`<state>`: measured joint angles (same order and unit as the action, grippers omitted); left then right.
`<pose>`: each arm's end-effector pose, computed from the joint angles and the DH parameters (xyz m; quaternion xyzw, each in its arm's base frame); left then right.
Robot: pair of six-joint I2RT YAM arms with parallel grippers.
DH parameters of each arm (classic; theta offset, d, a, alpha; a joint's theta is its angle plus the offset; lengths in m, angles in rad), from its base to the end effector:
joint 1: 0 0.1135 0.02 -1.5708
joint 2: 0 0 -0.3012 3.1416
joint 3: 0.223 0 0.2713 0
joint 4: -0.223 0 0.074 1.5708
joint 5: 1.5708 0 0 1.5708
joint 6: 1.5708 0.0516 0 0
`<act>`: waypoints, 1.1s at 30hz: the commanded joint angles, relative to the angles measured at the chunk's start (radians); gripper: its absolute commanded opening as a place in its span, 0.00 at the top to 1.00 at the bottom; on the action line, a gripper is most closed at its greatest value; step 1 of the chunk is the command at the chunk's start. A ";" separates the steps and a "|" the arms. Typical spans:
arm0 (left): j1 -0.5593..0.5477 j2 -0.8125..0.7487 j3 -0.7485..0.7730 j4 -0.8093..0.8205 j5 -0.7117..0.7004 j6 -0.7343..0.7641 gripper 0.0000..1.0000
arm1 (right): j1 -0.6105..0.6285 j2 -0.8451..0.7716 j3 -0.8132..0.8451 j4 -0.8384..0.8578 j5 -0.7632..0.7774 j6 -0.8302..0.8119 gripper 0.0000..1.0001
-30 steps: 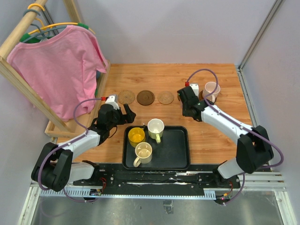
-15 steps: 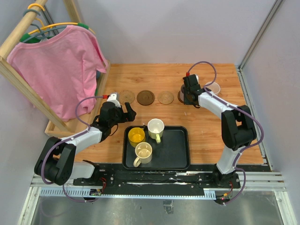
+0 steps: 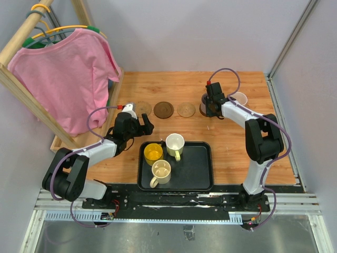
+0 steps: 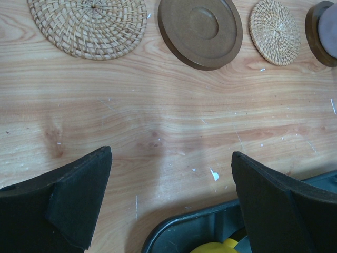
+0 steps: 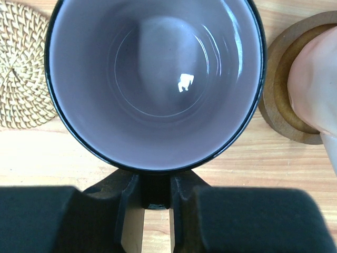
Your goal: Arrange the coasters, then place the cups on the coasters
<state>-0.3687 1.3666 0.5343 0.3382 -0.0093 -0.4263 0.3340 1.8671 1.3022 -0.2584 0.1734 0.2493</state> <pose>0.2725 -0.1048 0.1936 -0.0271 0.8581 -0.1948 0.4743 0.4265 0.1386 0.2191 -0.0077 0.9280 0.0274 0.3716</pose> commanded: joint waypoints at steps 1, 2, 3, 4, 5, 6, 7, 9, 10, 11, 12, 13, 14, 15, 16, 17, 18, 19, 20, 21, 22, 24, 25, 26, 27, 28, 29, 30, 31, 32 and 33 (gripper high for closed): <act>-0.001 0.014 0.027 0.027 -0.002 0.012 0.00 | -0.030 0.009 0.055 0.053 -0.010 0.005 0.99; -0.002 0.015 0.027 0.028 -0.004 0.014 0.00 | -0.032 0.012 0.058 0.052 -0.008 0.008 0.99; -0.001 0.015 0.026 0.027 -0.004 0.013 0.00 | -0.032 0.017 0.061 0.049 -0.007 0.013 0.99; -0.001 0.017 0.026 0.027 -0.003 0.014 0.00 | -0.032 0.020 0.064 0.044 -0.003 0.019 0.99; -0.001 0.018 0.027 0.027 -0.003 0.015 0.00 | -0.034 0.022 0.066 0.042 0.000 0.024 0.99; -0.001 0.020 0.027 0.026 -0.003 0.015 0.00 | -0.035 0.025 0.066 0.041 0.002 0.028 0.99; -0.001 0.021 0.027 0.025 -0.003 0.014 0.00 | -0.035 0.026 0.067 0.041 0.002 0.033 0.99; -0.001 0.023 0.027 0.026 -0.001 0.015 0.00 | -0.036 0.030 0.071 0.033 0.001 0.047 0.99; -0.001 0.023 0.027 0.027 0.000 0.015 0.00 | -0.038 0.030 0.072 0.028 -0.002 0.053 0.99; -0.002 0.023 0.027 0.026 0.001 0.013 0.00 | -0.037 0.029 0.071 0.025 -0.006 0.059 0.99; -0.001 0.024 0.026 0.025 0.000 0.013 0.00 | -0.038 0.028 0.071 0.021 -0.011 0.066 0.99; -0.001 0.025 0.026 0.026 0.001 0.014 0.00 | -0.037 0.025 0.069 0.019 -0.015 0.071 0.99; -0.001 0.024 0.026 0.025 0.001 0.013 0.00 | -0.038 0.023 0.069 0.018 -0.019 0.076 0.99; -0.001 0.025 0.026 0.026 0.002 0.014 0.00 | -0.038 0.023 0.070 0.014 -0.020 0.081 0.99; -0.001 0.024 0.024 0.025 0.002 0.013 0.00 | -0.038 0.021 0.069 0.011 -0.021 0.084 0.97; -0.002 0.025 0.024 0.026 0.002 0.013 0.00 | -0.037 0.020 0.070 0.009 -0.024 0.086 0.92; -0.001 0.024 0.023 0.026 0.003 0.013 0.00 | -0.038 0.020 0.069 0.004 -0.025 0.088 0.87; -0.002 0.024 0.023 0.026 0.003 0.012 0.00 | -0.037 0.018 0.070 0.003 -0.025 0.088 0.78; -0.001 0.022 0.022 0.025 0.003 0.012 0.00 | -0.038 0.015 0.067 0.000 -0.025 0.090 0.73; -0.002 0.022 0.021 0.024 0.004 0.012 0.00 | -0.037 0.012 0.065 -0.002 -0.025 0.090 0.69; -0.001 0.020 0.022 0.025 0.005 0.011 0.00 | -0.037 0.009 0.061 -0.003 -0.022 0.093 0.66; -0.001 0.018 0.020 0.023 0.006 0.011 0.00 | -0.036 0.004 0.054 -0.005 -0.020 0.095 0.56; -0.001 0.017 0.020 0.022 0.007 0.010 0.00 | -0.037 0.001 0.050 -0.007 -0.019 0.096 0.53; -0.001 0.016 0.019 0.021 0.008 0.011 0.00 | -0.038 -0.001 0.047 -0.006 -0.018 0.097 0.50; -0.001 0.015 0.019 0.020 0.008 0.010 0.00 | -0.037 -0.003 0.043 -0.007 -0.018 0.098 0.48; -0.002 0.013 0.018 0.017 0.008 0.010 0.00 | -0.038 -0.004 0.041 -0.008 -0.018 0.098 0.46; -0.001 0.011 0.018 0.016 0.009 0.009 0.00 | -0.038 -0.007 0.036 -0.010 -0.020 0.099 0.45; -0.001 0.009 0.017 0.017 0.009 0.008 0.00 | -0.038 -0.011 0.031 -0.010 -0.022 0.098 0.44; -0.001 0.007 0.017 0.015 0.009 0.008 0.00 | -0.037 -0.016 0.025 -0.010 -0.025 0.100 0.44; -0.001 0.002 0.017 0.016 0.010 0.006 0.00 | -0.037 -0.020 0.019 -0.009 -0.029 0.102 0.43; -0.001 -0.003 0.015 0.016 0.010 0.006 0.00 | -0.037 -0.026 0.013 -0.009 -0.034 0.103 0.43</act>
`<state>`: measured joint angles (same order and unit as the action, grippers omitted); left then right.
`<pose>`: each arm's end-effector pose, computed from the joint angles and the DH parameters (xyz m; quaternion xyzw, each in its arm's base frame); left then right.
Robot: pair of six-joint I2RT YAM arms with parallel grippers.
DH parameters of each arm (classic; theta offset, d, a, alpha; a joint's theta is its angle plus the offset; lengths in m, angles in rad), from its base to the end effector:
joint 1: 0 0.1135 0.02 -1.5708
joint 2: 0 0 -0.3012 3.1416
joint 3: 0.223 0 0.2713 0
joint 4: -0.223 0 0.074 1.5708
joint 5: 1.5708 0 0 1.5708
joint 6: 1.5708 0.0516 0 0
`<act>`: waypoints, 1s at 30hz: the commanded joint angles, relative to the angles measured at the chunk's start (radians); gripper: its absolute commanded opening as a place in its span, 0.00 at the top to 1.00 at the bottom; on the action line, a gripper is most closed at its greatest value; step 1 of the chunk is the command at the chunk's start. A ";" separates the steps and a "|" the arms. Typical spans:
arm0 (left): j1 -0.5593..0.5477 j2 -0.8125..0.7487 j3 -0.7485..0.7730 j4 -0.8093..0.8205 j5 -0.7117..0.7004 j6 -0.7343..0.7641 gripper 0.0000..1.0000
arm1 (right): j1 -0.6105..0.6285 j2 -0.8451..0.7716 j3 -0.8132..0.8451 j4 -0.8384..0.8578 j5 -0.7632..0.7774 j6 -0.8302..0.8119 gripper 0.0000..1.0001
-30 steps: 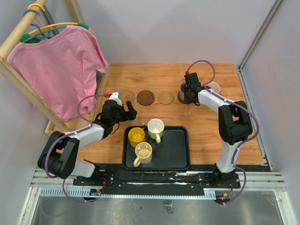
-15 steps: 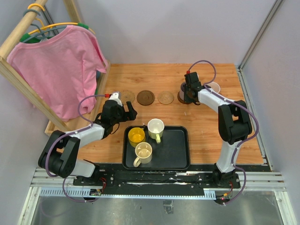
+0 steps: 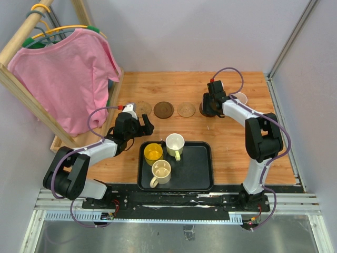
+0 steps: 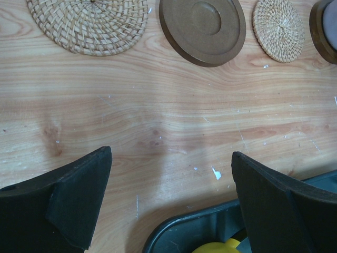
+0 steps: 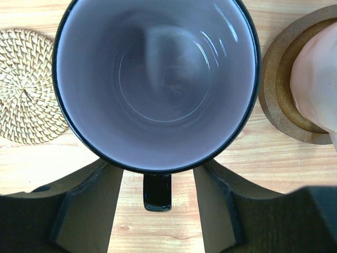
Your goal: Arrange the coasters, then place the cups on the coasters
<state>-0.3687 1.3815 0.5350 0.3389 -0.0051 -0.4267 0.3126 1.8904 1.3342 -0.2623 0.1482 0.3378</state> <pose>0.2737 -0.1055 0.1899 -0.0263 0.8616 -0.1943 0.4682 0.4367 0.1331 0.2194 0.0389 0.9271 0.0518 0.3691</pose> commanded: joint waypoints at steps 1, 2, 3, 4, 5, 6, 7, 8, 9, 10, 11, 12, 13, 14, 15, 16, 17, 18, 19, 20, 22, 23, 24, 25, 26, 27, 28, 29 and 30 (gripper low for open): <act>-0.001 -0.021 0.013 0.014 0.005 0.006 0.00 | -0.016 -0.057 -0.026 -0.005 -0.013 0.016 0.42; -0.002 -0.027 0.013 0.014 0.005 0.006 0.00 | -0.015 -0.067 -0.033 -0.005 -0.017 0.019 0.42; -0.001 -0.033 0.011 0.014 0.007 0.008 0.00 | -0.015 -0.079 -0.043 -0.004 -0.019 0.022 0.42; -0.002 -0.042 0.009 0.015 0.009 0.010 0.00 | -0.015 -0.094 -0.054 -0.003 -0.021 0.025 0.42; -0.001 -0.051 0.006 0.017 0.011 0.012 0.00 | -0.013 -0.111 -0.069 -0.002 -0.021 0.027 0.41; -0.003 -0.063 0.001 0.022 0.014 0.015 0.00 | -0.012 -0.128 -0.083 -0.002 -0.020 0.031 0.40; -0.005 -0.076 -0.004 0.026 0.014 0.018 0.00 | -0.010 -0.146 -0.097 -0.001 -0.019 0.034 0.39; -0.005 -0.088 -0.008 0.030 0.016 0.021 0.00 | -0.008 -0.165 -0.113 -0.003 -0.018 0.035 0.37; -0.009 -0.100 -0.014 0.031 0.013 0.023 0.00 | -0.004 -0.193 -0.128 -0.006 -0.016 0.036 0.36; -0.011 -0.111 -0.015 0.032 0.012 0.026 0.00 | 0.000 -0.208 -0.143 -0.010 -0.013 0.039 0.35; -0.015 -0.119 -0.019 0.033 0.010 0.026 0.00 | 0.006 -0.231 -0.160 -0.015 -0.006 0.043 0.34; -0.018 -0.126 -0.022 0.033 0.009 0.028 0.00 | 0.016 -0.256 -0.178 -0.022 0.000 0.047 0.32; -0.021 -0.132 -0.025 0.032 0.007 0.027 0.00 | 0.026 -0.292 -0.198 -0.028 0.006 0.054 0.30; -0.027 -0.137 -0.028 0.030 0.005 0.028 0.00 | 0.040 -0.324 -0.218 -0.036 0.016 0.062 0.27; -0.034 -0.140 -0.031 0.029 0.003 0.027 0.00 | 0.056 -0.356 -0.247 -0.040 0.024 0.069 0.22; -0.040 -0.144 -0.035 0.028 0.001 0.025 0.00 | 0.075 -0.390 -0.272 -0.041 0.030 0.076 0.17; -0.048 -0.148 -0.040 0.029 0.001 0.024 0.00 | 0.094 -0.426 -0.295 -0.043 0.037 0.083 0.15; -0.052 -0.153 -0.047 0.032 0.001 0.022 0.00 | 0.116 -0.464 -0.319 -0.043 0.045 0.089 0.14; -0.057 -0.158 -0.053 0.034 0.002 0.020 0.00 | 0.137 -0.499 -0.342 -0.042 0.046 0.096 0.12; -0.062 -0.164 -0.060 0.038 0.002 0.019 0.00 | 0.161 -0.534 -0.360 -0.041 0.044 0.100 0.12; -0.073 -0.174 -0.072 0.040 0.003 0.016 0.00 | 0.209 -0.596 -0.390 -0.043 0.036 0.106 0.10; -0.078 -0.180 -0.076 0.040 0.002 0.011 0.00 | 0.238 -0.621 -0.401 -0.049 0.037 0.110 0.09; -0.083 -0.185 -0.081 0.039 0.001 0.010 0.00 | 0.275 -0.642 -0.408 -0.055 0.037 0.114 0.07; -0.088 -0.192 -0.088 0.039 -0.001 0.007 0.00 | 0.304 -0.666 -0.414 -0.064 0.034 0.121 0.06; -0.093 -0.200 -0.095 0.039 -0.003 0.003 0.00 | 0.330 -0.680 -0.420 -0.069 0.029 0.129 0.05; -0.099 -0.210 -0.101 0.039 -0.008 0.001 0.00 | 0.354 -0.692 -0.423 -0.076 0.023 0.137 0.04; -0.104 -0.218 -0.108 0.039 -0.012 -0.002 0.00 | 0.379 -0.700 -0.427 -0.081 0.019 0.149 0.04; -0.109 -0.225 -0.114 0.038 -0.015 -0.005 0.00 | 0.405 -0.706 -0.431 -0.084 0.017 0.160 0.03; -0.112 -0.232 -0.119 0.036 -0.019 -0.008 0.00 | 0.428 -0.710 -0.433 -0.084 0.017 0.168 0.03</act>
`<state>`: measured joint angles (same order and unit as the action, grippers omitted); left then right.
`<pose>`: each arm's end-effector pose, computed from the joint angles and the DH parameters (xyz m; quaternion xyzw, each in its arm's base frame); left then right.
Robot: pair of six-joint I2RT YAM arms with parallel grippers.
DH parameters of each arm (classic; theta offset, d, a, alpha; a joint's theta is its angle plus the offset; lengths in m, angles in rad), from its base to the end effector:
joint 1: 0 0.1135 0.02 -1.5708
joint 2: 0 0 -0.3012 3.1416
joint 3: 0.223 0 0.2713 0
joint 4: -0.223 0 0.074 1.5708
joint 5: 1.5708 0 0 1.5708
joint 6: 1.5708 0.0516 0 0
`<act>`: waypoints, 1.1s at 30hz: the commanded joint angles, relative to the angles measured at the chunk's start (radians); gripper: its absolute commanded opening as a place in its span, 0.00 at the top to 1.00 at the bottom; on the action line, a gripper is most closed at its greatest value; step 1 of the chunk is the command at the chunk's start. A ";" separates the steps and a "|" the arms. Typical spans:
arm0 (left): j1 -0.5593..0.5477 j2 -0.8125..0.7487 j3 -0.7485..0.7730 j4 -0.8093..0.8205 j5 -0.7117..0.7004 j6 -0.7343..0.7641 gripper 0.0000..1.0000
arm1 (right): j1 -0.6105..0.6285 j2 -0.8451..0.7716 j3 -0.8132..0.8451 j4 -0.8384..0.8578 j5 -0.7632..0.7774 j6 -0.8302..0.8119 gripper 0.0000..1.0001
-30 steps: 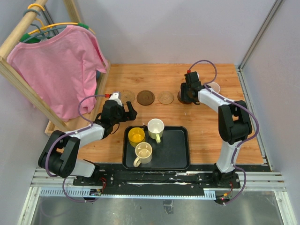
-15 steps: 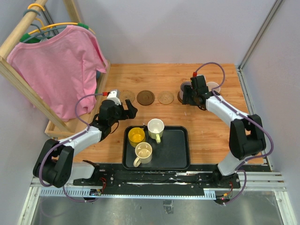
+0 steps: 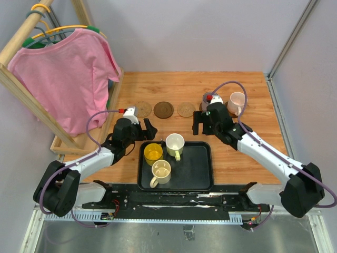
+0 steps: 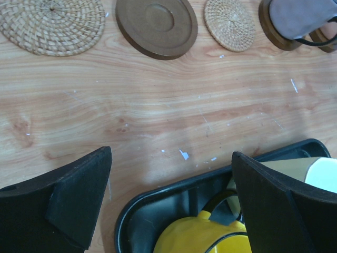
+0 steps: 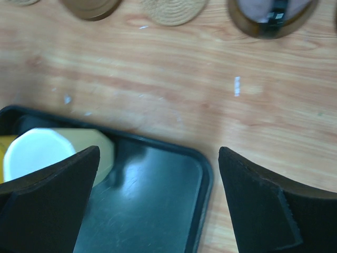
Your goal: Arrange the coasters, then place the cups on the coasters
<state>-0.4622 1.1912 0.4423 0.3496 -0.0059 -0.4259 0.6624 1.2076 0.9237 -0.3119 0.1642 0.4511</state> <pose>0.2317 -0.1151 0.2082 0.0135 0.8332 -0.2353 0.5003 0.2316 0.1700 0.3084 -0.0546 0.8797 0.1852 0.4346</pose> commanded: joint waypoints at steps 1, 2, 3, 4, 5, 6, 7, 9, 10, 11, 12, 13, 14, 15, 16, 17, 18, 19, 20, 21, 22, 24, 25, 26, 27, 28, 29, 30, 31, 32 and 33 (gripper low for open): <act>-0.022 -0.046 -0.029 0.024 -0.021 -0.011 0.00 | 0.100 -0.029 -0.025 -0.035 0.000 0.066 0.03; -0.025 -0.050 -0.033 0.021 -0.023 -0.014 0.00 | 0.119 -0.029 -0.026 -0.036 -0.003 0.073 0.03; -0.027 -0.057 -0.036 0.018 -0.025 -0.015 0.00 | 0.139 -0.029 -0.027 -0.036 -0.007 0.079 0.02; -0.030 -0.062 -0.041 0.016 -0.028 -0.018 0.00 | 0.157 -0.028 -0.026 -0.037 -0.010 0.083 0.02; -0.033 -0.071 -0.044 0.014 -0.031 -0.021 0.00 | 0.173 -0.026 -0.026 -0.038 -0.010 0.087 0.02; -0.035 -0.077 -0.047 0.013 -0.033 -0.022 0.00 | 0.189 -0.026 -0.027 -0.038 -0.007 0.089 0.02; -0.037 -0.084 -0.052 0.011 -0.037 -0.023 0.00 | 0.207 -0.026 -0.029 -0.038 -0.001 0.091 0.02; -0.041 -0.095 -0.062 0.011 -0.047 -0.025 0.00 | 0.240 -0.022 -0.036 -0.034 0.007 0.094 0.02; -0.043 -0.100 -0.066 0.011 -0.050 -0.028 0.00 | 0.252 -0.016 -0.038 -0.032 0.007 0.095 0.02; -0.045 -0.105 -0.073 0.010 -0.054 -0.031 0.00 | 0.267 -0.008 -0.040 -0.028 0.008 0.097 0.01; -0.046 -0.110 -0.077 0.008 -0.056 -0.035 0.00 | 0.280 0.001 -0.039 -0.029 0.006 0.096 0.02; -0.048 -0.114 -0.082 0.008 -0.057 -0.040 0.00 | 0.292 0.009 -0.038 -0.030 0.006 0.096 0.02; -0.051 -0.119 -0.085 0.008 -0.059 -0.044 0.00 | 0.306 0.018 -0.035 -0.031 0.006 0.094 0.01; -0.055 -0.124 -0.089 0.007 -0.062 -0.047 0.00 | 0.319 0.027 -0.032 -0.031 0.006 0.091 0.02; -0.058 -0.127 -0.090 0.006 -0.065 -0.049 0.00 | 0.330 0.038 -0.028 -0.036 0.006 0.089 0.02; -0.060 -0.131 -0.092 0.005 -0.067 -0.050 0.00 | 0.339 0.048 -0.022 -0.042 0.009 0.090 0.02; -0.063 -0.133 -0.093 0.003 -0.071 -0.050 0.00 | 0.347 0.059 -0.017 -0.049 0.010 0.091 0.02; -0.065 -0.135 -0.092 -0.001 -0.074 -0.050 0.00 | 0.353 0.071 -0.013 -0.055 0.013 0.095 0.02; -0.067 -0.136 -0.092 -0.006 -0.081 -0.051 0.00 | 0.359 0.082 -0.011 -0.062 0.017 0.099 0.03; -0.068 -0.135 -0.091 -0.007 -0.086 -0.051 0.00 | 0.364 0.094 -0.012 -0.066 0.019 0.103 0.03; -0.070 -0.134 -0.090 -0.009 -0.087 -0.051 0.00 | 0.366 0.105 -0.014 -0.065 0.017 0.109 0.04; -0.072 -0.129 -0.091 -0.009 -0.089 -0.051 0.00 | 0.370 0.128 -0.019 -0.062 0.014 0.118 0.06; -0.073 -0.127 -0.093 -0.007 -0.089 -0.051 0.00 | 0.370 0.141 -0.021 -0.062 0.014 0.123 0.08; -0.074 -0.124 -0.095 -0.005 -0.089 -0.052 0.00 | 0.371 0.156 -0.022 -0.061 0.016 0.127 0.10; -0.075 -0.121 -0.097 -0.003 -0.088 -0.055 0.00 | 0.373 0.168 -0.022 -0.060 0.020 0.132 0.14; -0.076 -0.121 -0.099 -0.001 -0.088 -0.057 0.00 | 0.374 0.178 -0.023 -0.056 0.026 0.134 0.18; -0.076 -0.120 -0.102 0.001 -0.086 -0.059 0.00 | 0.377 0.185 -0.025 -0.051 0.033 0.136 0.22; -0.076 -0.121 -0.105 0.004 -0.084 -0.059 0.00 | 0.379 0.191 -0.027 -0.045 0.038 0.139 0.24; -0.078 -0.121 -0.106 0.003 -0.083 -0.059 0.00 | 0.380 0.198 -0.024 -0.041 0.043 0.139 0.26; -0.078 -0.119 -0.105 0.003 -0.083 -0.058 0.00 | 0.380 0.202 -0.023 -0.039 0.047 0.140 0.27; -0.079 -0.119 -0.106 0.002 -0.084 -0.056 0.00 | 0.380 0.208 -0.018 -0.036 0.047 0.141 0.29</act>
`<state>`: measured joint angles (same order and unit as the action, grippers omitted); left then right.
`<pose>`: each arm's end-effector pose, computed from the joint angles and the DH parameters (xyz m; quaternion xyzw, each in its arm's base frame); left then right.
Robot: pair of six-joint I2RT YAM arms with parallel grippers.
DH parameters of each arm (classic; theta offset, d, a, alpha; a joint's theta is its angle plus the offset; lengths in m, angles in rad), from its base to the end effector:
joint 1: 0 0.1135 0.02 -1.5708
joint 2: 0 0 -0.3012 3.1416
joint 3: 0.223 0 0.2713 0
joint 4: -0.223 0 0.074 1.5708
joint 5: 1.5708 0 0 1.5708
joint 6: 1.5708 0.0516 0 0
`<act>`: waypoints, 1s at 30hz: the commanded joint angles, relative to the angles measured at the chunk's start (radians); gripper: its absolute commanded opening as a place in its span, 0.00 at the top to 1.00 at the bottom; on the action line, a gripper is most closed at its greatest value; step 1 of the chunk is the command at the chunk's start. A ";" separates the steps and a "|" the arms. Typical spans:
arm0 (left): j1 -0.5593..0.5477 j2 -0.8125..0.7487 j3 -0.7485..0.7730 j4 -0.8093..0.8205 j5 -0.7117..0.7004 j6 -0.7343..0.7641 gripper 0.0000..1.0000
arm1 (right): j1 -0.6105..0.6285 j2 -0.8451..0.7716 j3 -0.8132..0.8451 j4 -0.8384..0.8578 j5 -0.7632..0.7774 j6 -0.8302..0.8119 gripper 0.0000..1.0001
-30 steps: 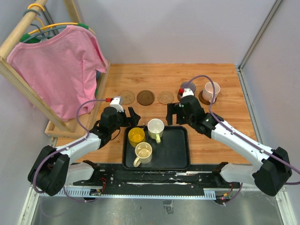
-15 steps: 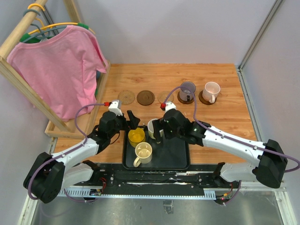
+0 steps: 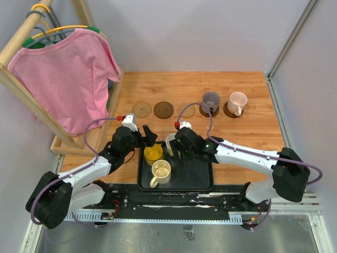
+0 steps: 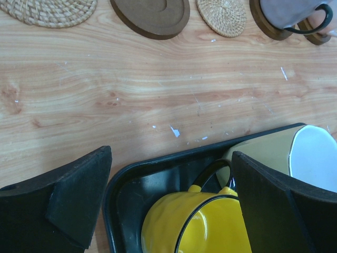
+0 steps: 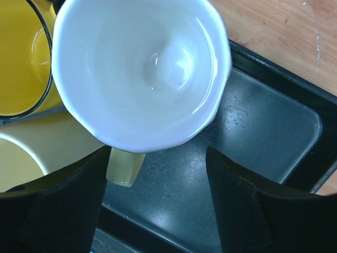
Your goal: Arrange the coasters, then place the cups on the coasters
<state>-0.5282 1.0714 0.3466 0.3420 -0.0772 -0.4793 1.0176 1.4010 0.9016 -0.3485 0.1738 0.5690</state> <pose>0.2006 -0.1125 0.2006 -0.0013 0.8284 -0.2420 0.5052 0.1719 0.2614 0.2427 -0.1773 0.9153 0.1941 0.3050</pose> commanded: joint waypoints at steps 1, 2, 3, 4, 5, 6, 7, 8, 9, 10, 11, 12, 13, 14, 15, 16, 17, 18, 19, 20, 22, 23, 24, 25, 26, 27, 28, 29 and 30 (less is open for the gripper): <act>-0.012 0.001 -0.009 0.010 -0.014 -0.001 0.00 | 0.026 0.021 0.007 0.001 0.038 0.022 0.31; -0.012 0.001 -0.008 0.009 -0.015 0.000 0.00 | 0.026 0.028 0.010 0.002 0.037 0.020 0.32; -0.012 0.002 -0.008 0.010 -0.016 0.001 0.00 | 0.026 0.034 0.013 0.003 0.038 0.019 0.34; -0.012 0.002 -0.008 0.011 -0.016 0.001 0.00 | 0.027 0.041 0.015 0.005 0.038 0.019 0.37; -0.012 0.004 -0.009 0.012 -0.016 0.001 0.00 | 0.027 0.047 0.017 0.008 0.038 0.017 0.39; -0.012 0.004 -0.010 0.013 -0.016 -0.001 0.00 | 0.027 0.052 0.018 0.011 0.038 0.017 0.41; -0.013 0.005 -0.011 0.015 -0.016 -0.001 0.00 | 0.028 0.055 0.017 0.014 0.039 0.019 0.43; -0.012 0.006 -0.011 0.016 -0.016 -0.001 0.00 | 0.030 0.058 0.015 0.018 0.041 0.019 0.45; -0.012 0.008 -0.013 0.017 -0.016 -0.002 0.00 | 0.031 0.059 0.011 0.024 0.042 0.020 0.47; -0.012 0.009 -0.013 0.018 -0.015 -0.002 0.00 | 0.033 0.059 0.006 0.031 0.042 0.023 0.48; -0.012 0.010 -0.012 0.017 -0.015 -0.002 0.00 | 0.034 0.057 0.000 0.039 0.044 0.026 0.49; -0.012 0.011 -0.013 0.018 -0.015 -0.002 0.00 | 0.035 0.055 -0.005 0.049 0.044 0.029 0.49; -0.012 0.012 -0.014 0.018 -0.015 -0.002 0.00 | 0.035 0.053 -0.011 0.058 0.045 0.032 0.49; -0.012 0.011 -0.013 0.017 -0.014 -0.003 0.00 | 0.036 0.051 -0.016 0.064 0.047 0.034 0.50; -0.012 0.012 -0.014 0.017 -0.015 -0.002 0.00 | 0.036 0.050 -0.020 0.071 0.048 0.034 0.50; -0.013 0.011 -0.014 0.018 -0.015 -0.002 0.00 | 0.036 0.049 -0.022 0.074 0.050 0.034 0.50; -0.013 0.012 -0.014 0.017 -0.016 -0.002 0.00 | 0.036 0.049 -0.023 0.076 0.051 0.034 0.50; -0.012 0.012 -0.016 0.017 -0.016 -0.004 0.00 | 0.036 0.049 -0.023 0.079 0.052 0.033 0.51; -0.012 0.012 -0.016 0.017 -0.016 -0.004 0.00 | 0.036 0.050 -0.024 0.082 0.053 0.031 0.51; -0.013 0.012 -0.016 0.017 -0.016 -0.005 0.00 | 0.036 0.050 -0.024 0.083 0.054 0.031 0.52; -0.013 0.011 -0.018 0.016 -0.016 -0.007 0.00 | 0.038 0.049 -0.030 0.091 0.056 0.032 0.54; -0.013 0.010 -0.017 0.015 -0.017 -0.008 0.00 | 0.038 0.048 -0.036 0.097 0.057 0.033 0.55; -0.013 0.009 -0.018 0.013 -0.017 -0.008 0.00 | 0.038 0.047 -0.040 0.104 0.059 0.034 0.57; -0.013 0.009 -0.019 0.012 -0.019 -0.009 0.00 | 0.038 0.047 -0.044 0.109 0.059 0.036 0.58; -0.013 0.007 -0.019 0.012 -0.021 -0.009 0.00 | 0.038 0.049 -0.047 0.112 0.060 0.037 0.59; -0.013 0.006 -0.019 0.010 -0.022 -0.008 0.00 | 0.038 0.052 -0.047 0.115 0.059 0.036 0.61; -0.013 0.006 -0.021 0.009 -0.024 -0.008 0.00 | 0.038 0.054 -0.049 0.116 0.058 0.035 0.61; -0.014 0.005 -0.021 0.008 -0.025 -0.008 0.00 | 0.038 0.058 -0.052 0.119 0.057 0.035 0.63; -0.013 0.004 -0.020 0.009 -0.025 -0.010 0.00 | 0.038 0.061 -0.052 0.122 0.056 0.034 0.65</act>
<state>-0.5327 1.0782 0.3344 0.3416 -0.0807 -0.4801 1.0386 1.4544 0.8684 -0.2501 0.2047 0.5930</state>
